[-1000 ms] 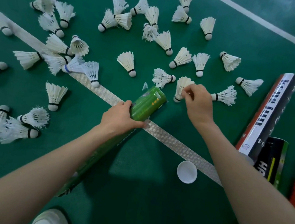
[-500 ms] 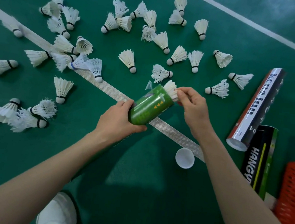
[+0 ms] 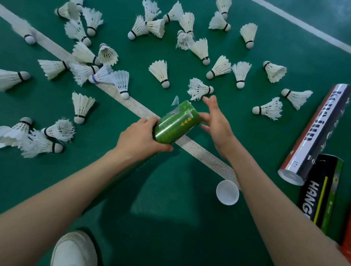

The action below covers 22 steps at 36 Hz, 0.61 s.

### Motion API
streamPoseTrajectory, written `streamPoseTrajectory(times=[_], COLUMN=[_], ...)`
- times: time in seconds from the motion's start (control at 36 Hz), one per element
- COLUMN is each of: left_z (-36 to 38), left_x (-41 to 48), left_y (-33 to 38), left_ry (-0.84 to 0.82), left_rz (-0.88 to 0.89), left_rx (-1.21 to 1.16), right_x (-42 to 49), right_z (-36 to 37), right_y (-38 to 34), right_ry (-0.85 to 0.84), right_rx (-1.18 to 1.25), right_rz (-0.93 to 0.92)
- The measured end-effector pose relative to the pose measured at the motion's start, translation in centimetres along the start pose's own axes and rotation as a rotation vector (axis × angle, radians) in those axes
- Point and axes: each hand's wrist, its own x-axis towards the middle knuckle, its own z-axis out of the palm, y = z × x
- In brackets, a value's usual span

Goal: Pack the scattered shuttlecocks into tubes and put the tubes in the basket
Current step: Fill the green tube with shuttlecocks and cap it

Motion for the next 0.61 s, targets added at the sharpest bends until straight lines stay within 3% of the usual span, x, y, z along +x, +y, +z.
streamPoseTrajectory(times=[0.08, 0.22, 0.33, 0.42, 0.5, 0.61], left_z=[-0.4, -1.0, -0.7, -0.4, -0.4, -0.7], left_x=[1.8, 4.1, 5.2, 5.7, 5.8, 5.8], left_y=[-1.3, -2.4, -2.8, -3.1, -3.3, -3.5], left_ry=[0.005, 0.003, -0.039, -0.063, -0.073, -0.069], left_rz=[-0.060, -0.114, -0.130, -0.131, -0.126, -0.135], left_rx=[0.023, 0.027, 0.028, 0.035, 0.036, 0.033], right_x=[2.7, 7.0, 9.3, 10.6, 11.5, 11.3], right_z=[0.3, -0.2, 0.2, 0.4, 0.3, -0.3], right_y=[0.5, 0.5, 0.0, -0.1, 0.1, 0.3], right_ry=[0.055, 0.018, -0.066, -0.111, -0.148, -0.016], right_rx=[-0.198, -1.034, -1.485, -1.596, -1.550, -1.452], right_rz=[-0.043, -0.041, -0.047, -0.027, 0.044, -0.008])
